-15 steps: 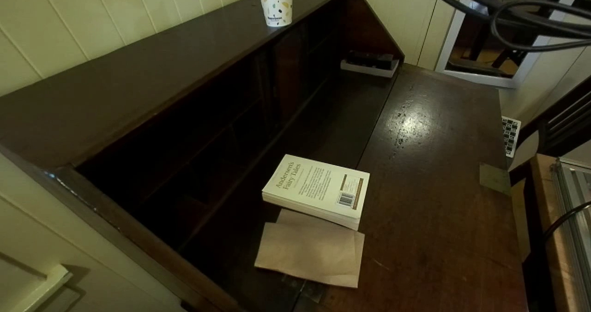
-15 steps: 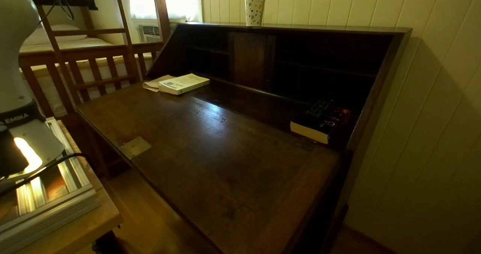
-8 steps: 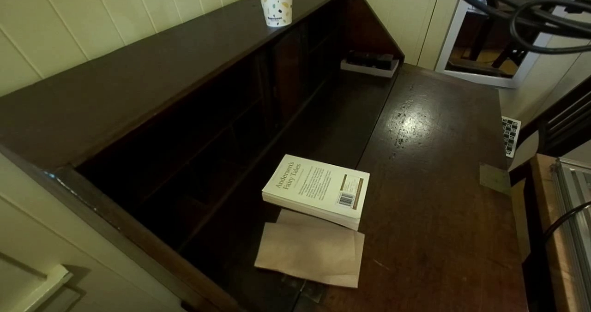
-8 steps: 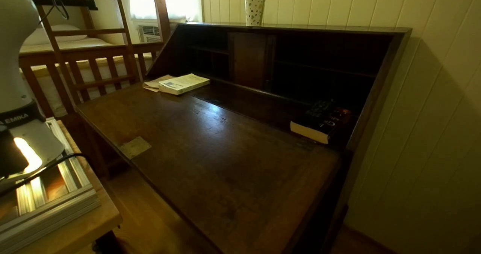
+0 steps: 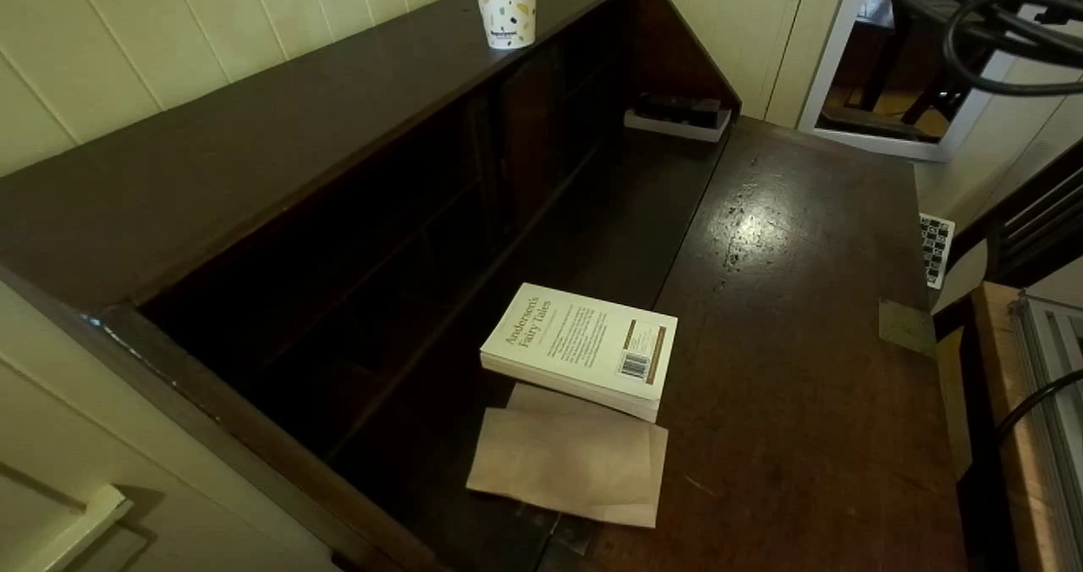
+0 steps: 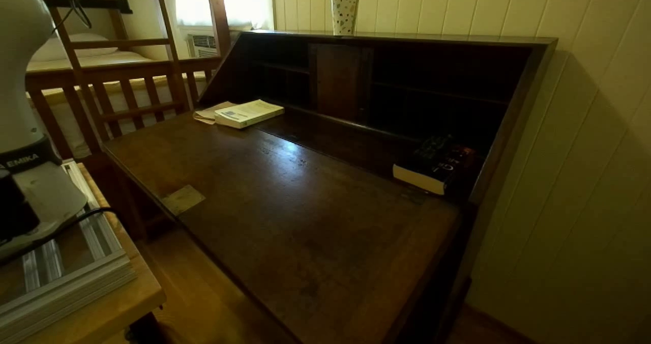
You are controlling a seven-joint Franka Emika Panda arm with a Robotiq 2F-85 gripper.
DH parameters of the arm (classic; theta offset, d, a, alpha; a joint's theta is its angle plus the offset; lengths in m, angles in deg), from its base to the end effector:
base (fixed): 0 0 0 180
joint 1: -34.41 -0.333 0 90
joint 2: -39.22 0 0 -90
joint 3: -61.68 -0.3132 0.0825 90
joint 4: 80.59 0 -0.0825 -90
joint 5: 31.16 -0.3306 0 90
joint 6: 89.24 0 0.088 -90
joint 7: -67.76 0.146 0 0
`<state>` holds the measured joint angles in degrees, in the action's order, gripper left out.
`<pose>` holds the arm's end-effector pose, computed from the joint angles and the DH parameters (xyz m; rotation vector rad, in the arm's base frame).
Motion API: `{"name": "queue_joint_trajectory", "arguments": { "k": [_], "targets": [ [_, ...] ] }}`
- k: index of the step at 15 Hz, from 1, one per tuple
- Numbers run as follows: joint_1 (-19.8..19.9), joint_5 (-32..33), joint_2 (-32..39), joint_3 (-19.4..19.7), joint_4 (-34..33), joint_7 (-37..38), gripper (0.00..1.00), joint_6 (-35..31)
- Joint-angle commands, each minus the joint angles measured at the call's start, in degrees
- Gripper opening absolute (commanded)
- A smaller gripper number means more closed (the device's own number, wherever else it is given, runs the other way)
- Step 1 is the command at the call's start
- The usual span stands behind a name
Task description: Put the sharpie into the cup
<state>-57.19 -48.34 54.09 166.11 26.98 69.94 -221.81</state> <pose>0.5522 -0.0563 0.5579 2.9665 -0.5266 0.7864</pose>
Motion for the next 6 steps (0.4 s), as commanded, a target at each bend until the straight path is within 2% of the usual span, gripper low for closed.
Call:
{"name": "queue_joint_trajectory", "arguments": {
  "k": [1,3,4,6],
  "targets": [
    [-1.4,-3.4,3.1,3.7,-0.3,-5.0,1.0,3.0],
    [-2.1,-3.6,4.3,5.4,-0.1,-7.0,1.0,3.4],
    [0.6,-2.8,3.5,2.2,-0.2,-5.0,1.0,2.0],
    [0.1,-3.0,4.3,3.3,-0.2,-6.1,1.0,2.4]
  ]
}}
